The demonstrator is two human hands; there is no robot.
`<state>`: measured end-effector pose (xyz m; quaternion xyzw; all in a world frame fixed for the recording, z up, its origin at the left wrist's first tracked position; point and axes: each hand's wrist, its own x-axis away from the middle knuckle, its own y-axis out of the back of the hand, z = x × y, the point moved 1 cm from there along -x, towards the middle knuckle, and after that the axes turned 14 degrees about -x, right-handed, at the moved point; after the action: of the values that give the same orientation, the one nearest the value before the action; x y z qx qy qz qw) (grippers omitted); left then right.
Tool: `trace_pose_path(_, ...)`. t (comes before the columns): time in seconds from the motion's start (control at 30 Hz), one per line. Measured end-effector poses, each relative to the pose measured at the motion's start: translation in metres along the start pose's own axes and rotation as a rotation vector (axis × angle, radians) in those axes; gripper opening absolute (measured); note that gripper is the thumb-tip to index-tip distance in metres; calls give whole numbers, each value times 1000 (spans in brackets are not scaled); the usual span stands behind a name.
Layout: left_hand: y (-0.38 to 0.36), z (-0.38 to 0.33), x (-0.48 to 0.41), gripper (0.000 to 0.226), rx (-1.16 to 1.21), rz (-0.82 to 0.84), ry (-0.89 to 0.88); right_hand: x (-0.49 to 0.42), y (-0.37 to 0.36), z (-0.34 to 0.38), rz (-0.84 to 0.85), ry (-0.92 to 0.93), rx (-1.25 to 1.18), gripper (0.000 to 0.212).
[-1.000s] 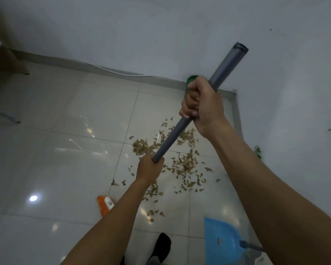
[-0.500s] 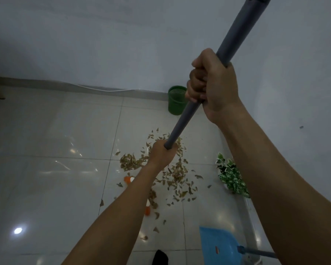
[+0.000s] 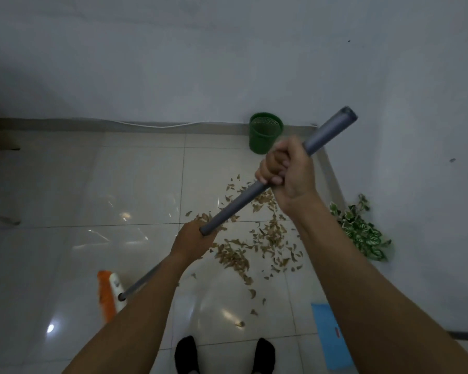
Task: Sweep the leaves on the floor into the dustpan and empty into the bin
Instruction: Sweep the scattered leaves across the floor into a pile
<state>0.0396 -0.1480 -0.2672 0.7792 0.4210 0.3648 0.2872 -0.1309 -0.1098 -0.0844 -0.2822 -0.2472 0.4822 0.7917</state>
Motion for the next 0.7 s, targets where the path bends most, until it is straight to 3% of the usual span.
trace_pose_path(0.2, 0, 61, 11, 20, 25, 94, 63, 6, -21, -66, -20, -113, 80, 45)
trace_pose_path(0.27, -1, 62, 9, 24, 55, 97, 67, 6, -33, -71, -6, -116, 128, 46)
trace_pose_path(0.4, 3, 40, 0, 45, 125, 84, 12, -1, -49, -51, -23, -59, 164, 51)
trace_pose_path(0.7, 6, -48, -25, 38, 295, 169, -135, 1, -82, 18, -68, 141, 318, 47)
